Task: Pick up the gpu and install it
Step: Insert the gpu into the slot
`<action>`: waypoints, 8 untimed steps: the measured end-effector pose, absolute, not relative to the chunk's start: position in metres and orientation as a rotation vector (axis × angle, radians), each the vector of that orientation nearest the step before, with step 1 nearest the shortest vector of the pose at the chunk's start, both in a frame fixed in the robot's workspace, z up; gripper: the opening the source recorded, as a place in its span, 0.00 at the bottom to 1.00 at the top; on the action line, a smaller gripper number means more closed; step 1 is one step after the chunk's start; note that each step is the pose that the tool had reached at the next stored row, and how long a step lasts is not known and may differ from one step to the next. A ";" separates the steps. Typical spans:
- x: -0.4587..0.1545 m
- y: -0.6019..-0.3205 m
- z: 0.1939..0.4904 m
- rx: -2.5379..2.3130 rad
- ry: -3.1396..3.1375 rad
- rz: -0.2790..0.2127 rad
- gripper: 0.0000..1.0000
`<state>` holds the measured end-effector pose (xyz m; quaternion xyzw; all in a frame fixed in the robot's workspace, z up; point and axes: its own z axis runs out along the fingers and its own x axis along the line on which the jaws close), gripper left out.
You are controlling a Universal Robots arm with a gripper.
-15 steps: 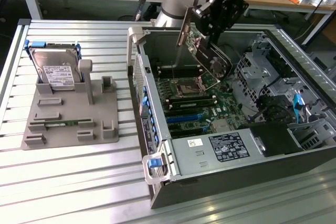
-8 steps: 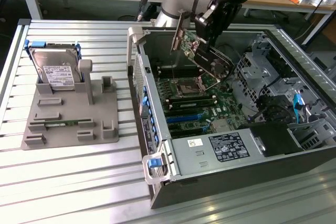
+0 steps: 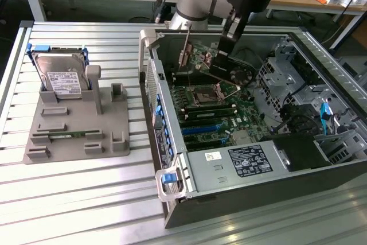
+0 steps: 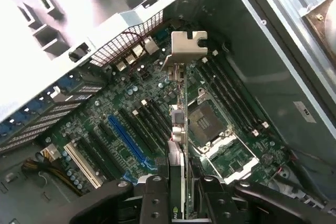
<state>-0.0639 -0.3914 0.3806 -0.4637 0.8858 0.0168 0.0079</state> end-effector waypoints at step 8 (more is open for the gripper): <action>-0.064 -0.391 0.369 -1.875 2.507 0.056 0.26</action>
